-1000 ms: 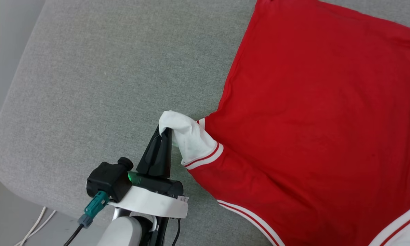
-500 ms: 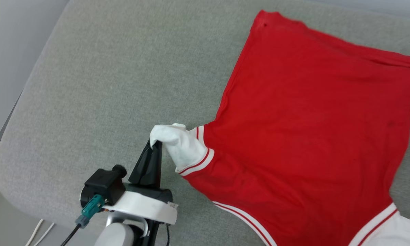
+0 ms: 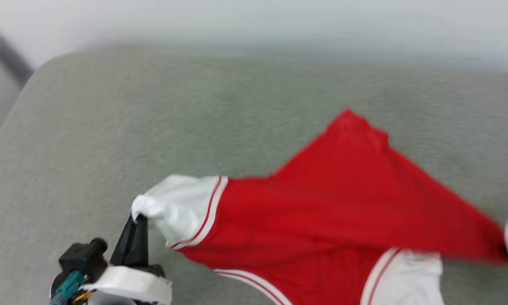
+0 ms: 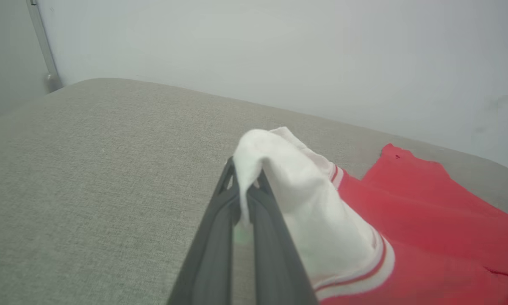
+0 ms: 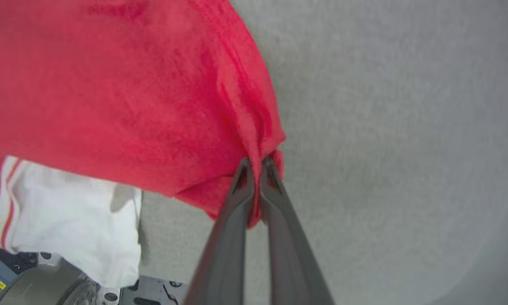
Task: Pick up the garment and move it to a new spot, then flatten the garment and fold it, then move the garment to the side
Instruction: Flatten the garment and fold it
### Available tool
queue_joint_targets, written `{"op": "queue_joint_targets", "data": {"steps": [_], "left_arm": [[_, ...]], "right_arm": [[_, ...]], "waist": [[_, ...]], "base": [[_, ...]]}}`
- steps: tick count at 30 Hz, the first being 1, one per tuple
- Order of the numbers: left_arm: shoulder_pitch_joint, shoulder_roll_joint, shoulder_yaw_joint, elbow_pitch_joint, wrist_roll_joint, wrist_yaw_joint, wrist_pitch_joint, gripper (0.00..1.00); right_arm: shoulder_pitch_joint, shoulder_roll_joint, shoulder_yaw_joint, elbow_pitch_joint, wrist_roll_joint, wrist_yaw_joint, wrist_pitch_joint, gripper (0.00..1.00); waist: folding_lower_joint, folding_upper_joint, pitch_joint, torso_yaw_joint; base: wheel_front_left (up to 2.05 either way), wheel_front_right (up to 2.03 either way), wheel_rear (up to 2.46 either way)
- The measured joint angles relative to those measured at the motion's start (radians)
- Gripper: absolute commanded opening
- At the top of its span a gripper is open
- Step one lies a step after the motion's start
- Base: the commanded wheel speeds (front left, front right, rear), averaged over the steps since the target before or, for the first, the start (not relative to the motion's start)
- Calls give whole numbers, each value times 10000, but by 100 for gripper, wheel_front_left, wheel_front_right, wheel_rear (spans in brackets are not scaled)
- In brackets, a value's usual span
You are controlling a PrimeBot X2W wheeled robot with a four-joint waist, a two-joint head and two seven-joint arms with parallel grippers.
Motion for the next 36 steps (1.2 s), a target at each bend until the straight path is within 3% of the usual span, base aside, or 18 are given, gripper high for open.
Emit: {"op": "queue_joint_targets", "data": {"steps": [3, 7, 8, 9, 12, 16, 22, 25, 28, 31, 32, 36], "left_arm": [[293, 121, 128, -35, -132, 84, 138, 0], [555, 226, 211, -36, -263, 123, 339, 0], [608, 253, 207, -33, -263, 134, 384, 0], [639, 274, 213, -40, -263, 178, 430, 0], [776, 357, 213, -102, -291, 257, 575, 0], [814, 397, 146, -278, -291, 303, 734, 0], [565, 389, -88, -479, -228, 297, 953, 0], [285, 332, -222, -546, -150, 288, 993, 0], [-7, 284, -343, -579, -88, 253, 1039, 0], [-350, 228, -531, -642, -10, 167, 1039, 0], [-748, 155, -694, -698, 71, 82, 1020, 0], [-1283, 4, -938, -725, 209, -46, 930, 0]], "right_arm": [[1727, 261, -297, -253, 171, -2, 265, 0], [3337, 1066, -617, -274, 197, 0, 280, 0], [3646, 1285, -644, -251, 205, -2, 268, 17], [3885, 1551, -719, -221, 282, -2, 194, 100], [4064, 1998, -920, -339, 257, -2, -598, 100], [3765, 2201, -1350, -533, -84, -2, -2675, 100], [2443, 2491, -1827, -174, -581, -2, -6869, 100], [1642, 2623, -1624, 393, -631, -2, -7894, 100], [738, 2623, -1118, 915, -487, -2, -7760, 100], [-294, 2408, -431, 1348, -343, -2, -6636, 100], [-1328, 2134, 121, 1609, -144, -2, -5237, 100], [-2323, 1931, 669, 2033, 107, -2, -3321, 100]], "waist": [[0, 0, -333, -527], [-1, 0, -737, -1162], [-1, 0, -838, -1294], [-1, 0, -933, -1423], [-1, 0, -1158, -1791], [-2, 0, -1371, -2086], [-1, 0, -1242, -1893], [-1, 0, -1070, -1728], [-1, 0, -841, -1551], [-1, 0, -548, -1327], [0, 0, -172, -1078], [1, 0, 439, -740]], "base": [[0, 0, 0], [0, 0, 0], [0, 0, 0], [0, 0, 0], [0, 0, 0], [0, 0, 0], [0, 0, 0], [0, 0, 0], [0, 0, 0], [0, 0, 0], [0, 0, 0], [0, 0, 0]]}}
